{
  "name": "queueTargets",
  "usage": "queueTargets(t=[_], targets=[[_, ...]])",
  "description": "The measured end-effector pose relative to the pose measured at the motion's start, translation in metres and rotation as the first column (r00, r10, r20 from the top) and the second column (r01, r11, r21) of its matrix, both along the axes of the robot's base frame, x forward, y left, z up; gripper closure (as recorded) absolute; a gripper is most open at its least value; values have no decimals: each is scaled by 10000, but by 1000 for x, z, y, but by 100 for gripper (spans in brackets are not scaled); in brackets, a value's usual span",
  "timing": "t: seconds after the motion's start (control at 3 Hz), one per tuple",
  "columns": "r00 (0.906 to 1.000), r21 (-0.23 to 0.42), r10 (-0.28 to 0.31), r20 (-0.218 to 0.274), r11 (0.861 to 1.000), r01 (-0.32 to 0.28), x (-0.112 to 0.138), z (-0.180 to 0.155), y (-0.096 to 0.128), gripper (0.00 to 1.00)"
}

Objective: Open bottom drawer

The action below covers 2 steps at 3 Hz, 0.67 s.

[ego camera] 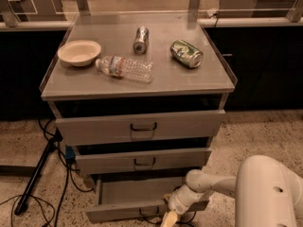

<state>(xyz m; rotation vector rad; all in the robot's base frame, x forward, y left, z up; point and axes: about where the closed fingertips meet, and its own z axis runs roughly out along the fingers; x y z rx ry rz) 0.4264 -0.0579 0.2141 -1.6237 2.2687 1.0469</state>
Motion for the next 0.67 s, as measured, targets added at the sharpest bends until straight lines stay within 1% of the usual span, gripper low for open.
queueTargets(t=[0.33, 0.67], targets=[[9994, 392, 85, -339, 9992, -72, -32, 21, -18, 0], [9981, 909, 129, -607, 9958, -74, -70, 42, -36, 0]])
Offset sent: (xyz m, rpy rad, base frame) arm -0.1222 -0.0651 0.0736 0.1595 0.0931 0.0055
